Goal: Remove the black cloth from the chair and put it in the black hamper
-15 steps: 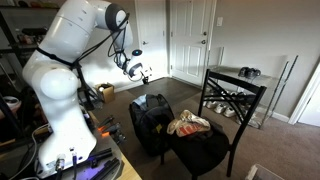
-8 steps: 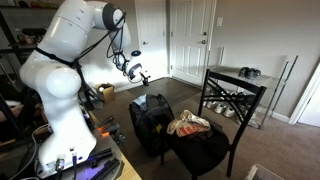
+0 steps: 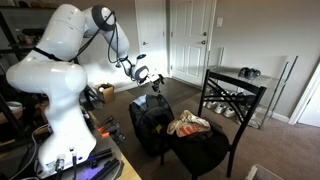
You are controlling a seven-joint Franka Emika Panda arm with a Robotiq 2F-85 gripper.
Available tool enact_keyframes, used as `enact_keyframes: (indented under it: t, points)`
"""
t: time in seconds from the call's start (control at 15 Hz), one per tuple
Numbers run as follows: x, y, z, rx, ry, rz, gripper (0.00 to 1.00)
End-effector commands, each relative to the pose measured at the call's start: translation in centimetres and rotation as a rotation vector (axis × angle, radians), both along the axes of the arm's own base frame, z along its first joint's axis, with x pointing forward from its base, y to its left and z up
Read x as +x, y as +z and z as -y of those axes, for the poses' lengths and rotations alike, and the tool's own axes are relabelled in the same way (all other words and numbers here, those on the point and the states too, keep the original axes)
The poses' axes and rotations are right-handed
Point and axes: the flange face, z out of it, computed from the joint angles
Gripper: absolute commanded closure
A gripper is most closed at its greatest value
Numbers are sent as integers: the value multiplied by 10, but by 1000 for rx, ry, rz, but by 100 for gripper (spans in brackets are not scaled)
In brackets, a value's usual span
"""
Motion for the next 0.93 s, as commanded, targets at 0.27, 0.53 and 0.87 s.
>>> enact_keyframes:
  t: [0.27, 0.53, 0.87]
  points:
    - [-4, 10, 46, 119, -397, 21, 0]
    - [-7, 11, 90, 182, -594, 39, 0]
    - [-4, 5, 141, 256, -838, 59, 0]
